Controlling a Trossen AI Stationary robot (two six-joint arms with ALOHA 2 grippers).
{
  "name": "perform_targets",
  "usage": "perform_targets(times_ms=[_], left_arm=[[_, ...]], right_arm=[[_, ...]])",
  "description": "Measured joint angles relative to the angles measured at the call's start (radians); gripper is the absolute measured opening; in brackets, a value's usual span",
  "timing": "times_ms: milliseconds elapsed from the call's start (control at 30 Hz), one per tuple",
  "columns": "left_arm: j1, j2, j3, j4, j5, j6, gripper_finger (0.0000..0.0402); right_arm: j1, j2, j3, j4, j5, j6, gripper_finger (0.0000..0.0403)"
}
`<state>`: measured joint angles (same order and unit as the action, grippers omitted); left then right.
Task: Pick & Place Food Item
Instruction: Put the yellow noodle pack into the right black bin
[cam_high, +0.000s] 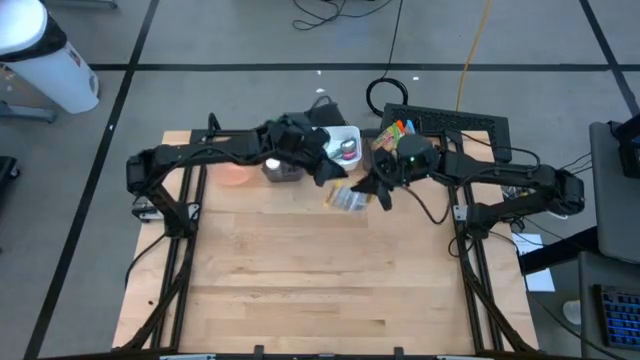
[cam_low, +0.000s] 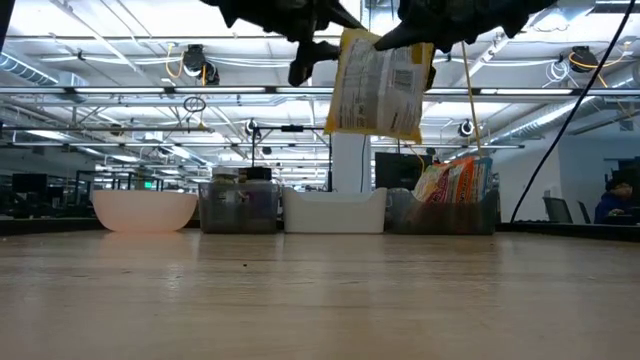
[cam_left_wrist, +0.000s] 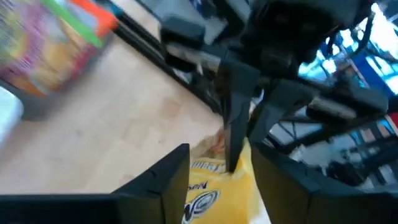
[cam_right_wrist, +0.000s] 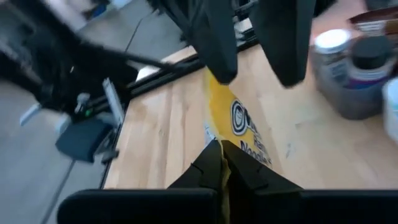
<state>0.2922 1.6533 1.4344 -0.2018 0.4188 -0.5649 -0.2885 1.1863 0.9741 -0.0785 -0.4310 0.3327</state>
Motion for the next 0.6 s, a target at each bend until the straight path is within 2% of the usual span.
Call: perform_targets(times_ms=[167, 400, 600], left_arm=[[0.092, -0.021, 0.0, -0.006, 0.01, 0.033, 0.0198], [0.216, -0.053, 0.0, -0.008, 0.0, 0.046, 0.0202], [0.273, -0.088, 0.0, -0.01, 0.001, 0.083, 0.0202]], right_arm=[[-0.066, -0.027, 0.0, -0.007, 0.094, 0.073, 0.0], [-0.141, -0.068, 0.0, -0.014, 0.319, 0.171, 0.0], [-0.157, -0.072, 0.0, -0.009, 0.513, 0.231, 0.0]])
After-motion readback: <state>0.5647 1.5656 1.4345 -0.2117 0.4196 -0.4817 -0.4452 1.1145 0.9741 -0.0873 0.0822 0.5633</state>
